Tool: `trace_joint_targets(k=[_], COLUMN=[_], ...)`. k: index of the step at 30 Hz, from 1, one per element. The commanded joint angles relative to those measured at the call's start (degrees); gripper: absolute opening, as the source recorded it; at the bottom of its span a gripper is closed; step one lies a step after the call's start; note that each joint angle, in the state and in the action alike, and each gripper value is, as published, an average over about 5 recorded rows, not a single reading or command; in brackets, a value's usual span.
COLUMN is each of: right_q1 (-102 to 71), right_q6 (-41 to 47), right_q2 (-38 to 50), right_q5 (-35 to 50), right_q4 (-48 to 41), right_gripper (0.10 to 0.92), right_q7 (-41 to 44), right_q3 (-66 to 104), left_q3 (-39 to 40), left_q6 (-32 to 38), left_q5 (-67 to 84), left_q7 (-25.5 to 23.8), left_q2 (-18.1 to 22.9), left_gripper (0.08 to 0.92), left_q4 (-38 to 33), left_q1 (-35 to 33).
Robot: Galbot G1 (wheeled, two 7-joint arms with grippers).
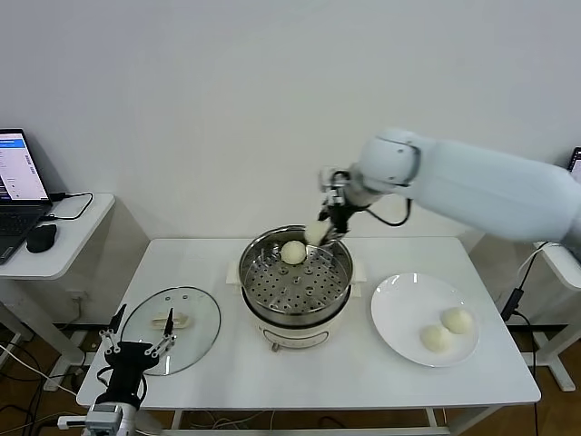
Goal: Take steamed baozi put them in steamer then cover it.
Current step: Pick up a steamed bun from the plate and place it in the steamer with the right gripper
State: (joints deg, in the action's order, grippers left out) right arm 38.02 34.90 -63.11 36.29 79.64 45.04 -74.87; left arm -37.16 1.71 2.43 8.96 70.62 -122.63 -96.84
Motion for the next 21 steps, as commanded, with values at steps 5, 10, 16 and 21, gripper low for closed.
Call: trace_joint_targets(k=[5, 10, 16, 21], right_q1=[-7.5, -9.5, -11.5, -12.1], right_q6=[6.7, 6.8, 6.7, 6.7], right_q2=[-15.4, -16.1, -16.1, -16.6], right_q5=[6.4, 5.0, 4.2, 4.0], right_q4=[-8.2, -10.8, -12.5, -13.6], right_gripper=[0.526, 0.526, 0.526, 0.526], right_q7=[-8.3, -8.7, -9.5, -10.5], right_q3=[-1.9, -2.2, -2.2, -2.0], left_q3=[-0.2, -0.2, -0.2, 0.1], left_q6=[0.4, 0.6, 0.7, 0.6], left_q5=[0.0, 0.0, -0.1, -0.3], left_q7=[0.1, 0.2, 0.2, 0.2], left_q2=[0.4, 0.5, 0.6, 0.9], left_gripper=[0.823, 0.823, 0.823, 0.823], left_q4=[0.4, 0.4, 0.4, -0.1], left_q1=[-0.1, -0.1, -0.1, 0.1])
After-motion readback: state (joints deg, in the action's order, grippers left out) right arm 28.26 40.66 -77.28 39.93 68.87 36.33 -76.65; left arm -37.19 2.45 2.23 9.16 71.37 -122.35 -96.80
